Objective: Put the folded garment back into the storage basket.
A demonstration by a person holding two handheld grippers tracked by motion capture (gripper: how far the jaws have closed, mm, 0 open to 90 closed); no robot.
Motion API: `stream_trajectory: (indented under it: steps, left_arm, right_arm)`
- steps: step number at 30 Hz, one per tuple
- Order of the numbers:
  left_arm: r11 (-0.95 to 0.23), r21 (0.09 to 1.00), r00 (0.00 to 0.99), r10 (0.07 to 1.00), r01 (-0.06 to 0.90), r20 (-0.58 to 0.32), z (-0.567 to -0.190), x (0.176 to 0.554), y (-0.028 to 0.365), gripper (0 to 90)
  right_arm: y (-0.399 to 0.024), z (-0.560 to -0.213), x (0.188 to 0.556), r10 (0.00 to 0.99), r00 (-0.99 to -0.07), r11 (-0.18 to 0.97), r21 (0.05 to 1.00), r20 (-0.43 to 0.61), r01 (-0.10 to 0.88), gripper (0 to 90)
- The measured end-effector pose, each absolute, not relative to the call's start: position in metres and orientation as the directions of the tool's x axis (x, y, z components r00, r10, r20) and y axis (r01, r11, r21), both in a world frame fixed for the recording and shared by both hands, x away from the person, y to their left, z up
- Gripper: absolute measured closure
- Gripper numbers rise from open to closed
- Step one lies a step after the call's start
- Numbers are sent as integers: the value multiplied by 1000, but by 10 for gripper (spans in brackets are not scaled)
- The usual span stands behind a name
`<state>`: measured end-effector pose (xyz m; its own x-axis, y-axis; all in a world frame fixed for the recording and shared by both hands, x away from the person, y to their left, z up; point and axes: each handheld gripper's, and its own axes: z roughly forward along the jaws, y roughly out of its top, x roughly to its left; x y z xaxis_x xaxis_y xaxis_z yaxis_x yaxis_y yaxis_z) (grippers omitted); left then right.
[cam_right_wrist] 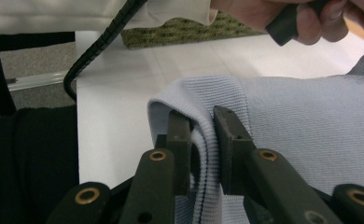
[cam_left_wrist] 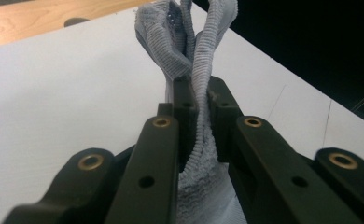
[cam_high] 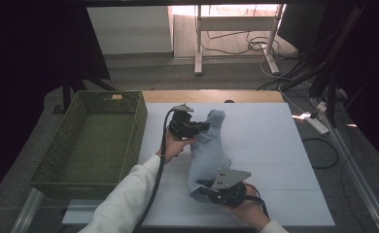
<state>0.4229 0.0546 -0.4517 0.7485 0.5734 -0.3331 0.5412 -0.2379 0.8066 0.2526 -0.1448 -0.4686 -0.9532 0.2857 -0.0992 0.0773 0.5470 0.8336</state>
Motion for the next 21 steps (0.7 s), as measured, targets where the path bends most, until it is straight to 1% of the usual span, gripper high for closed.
stream_trajectory:
  steps: [8, 21]
  left_arm:
    - [-229, 815, 750, 575, 532, -328, -444, 422, 57, 840]
    - [-210, 836, 755, 578, 506, -311, -424, 422, 62, 839]
  right_arm:
    - [-142, -466, 253, 298, -947, 531, 845, -115, 65, 773]
    - [-143, -453, 255, 340, -932, 461, 886, -128, 46, 775]
